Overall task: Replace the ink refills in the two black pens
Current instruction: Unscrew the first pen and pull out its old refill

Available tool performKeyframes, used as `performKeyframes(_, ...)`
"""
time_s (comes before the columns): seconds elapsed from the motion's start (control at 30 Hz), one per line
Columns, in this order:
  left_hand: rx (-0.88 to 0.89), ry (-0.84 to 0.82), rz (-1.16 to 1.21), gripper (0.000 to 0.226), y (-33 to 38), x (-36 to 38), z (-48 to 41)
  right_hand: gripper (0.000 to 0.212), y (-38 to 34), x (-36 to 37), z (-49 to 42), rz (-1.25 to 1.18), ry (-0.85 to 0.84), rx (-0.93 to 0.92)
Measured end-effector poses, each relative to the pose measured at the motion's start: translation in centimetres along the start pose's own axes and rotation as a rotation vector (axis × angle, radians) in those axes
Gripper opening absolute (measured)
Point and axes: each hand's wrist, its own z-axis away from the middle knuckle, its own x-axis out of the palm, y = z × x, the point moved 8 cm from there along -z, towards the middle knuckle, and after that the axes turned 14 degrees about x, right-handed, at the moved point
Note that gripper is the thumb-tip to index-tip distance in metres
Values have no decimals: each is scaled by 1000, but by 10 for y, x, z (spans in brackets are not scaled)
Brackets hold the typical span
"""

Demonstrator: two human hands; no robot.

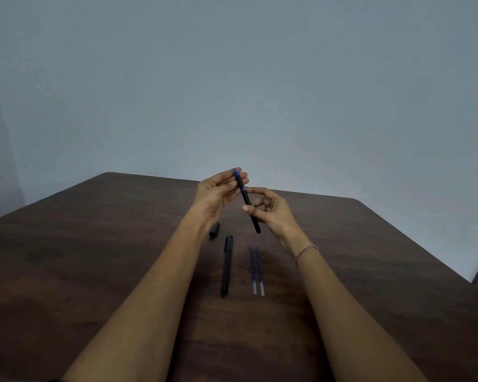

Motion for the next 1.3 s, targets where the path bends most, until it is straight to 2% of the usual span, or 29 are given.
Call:
performKeyframes(0.2, 23, 62, -7, 26, 2, -3, 1, 36, 0, 0, -2, 23, -11, -2)
performKeyframes(0.63, 34, 170, -187, 18, 4, -11, 5, 32, 0, 7, -1, 85, -68, -19)
performKeyframes(1.03, -24, 42, -187, 27, 1, -2, 4, 30, 1, 4, -3, 38, -68, -5)
performKeyframes(1.3, -2, 131, -204, 27, 1, -12, 4, 29, 2, 8, -3, 79, -78, -19)
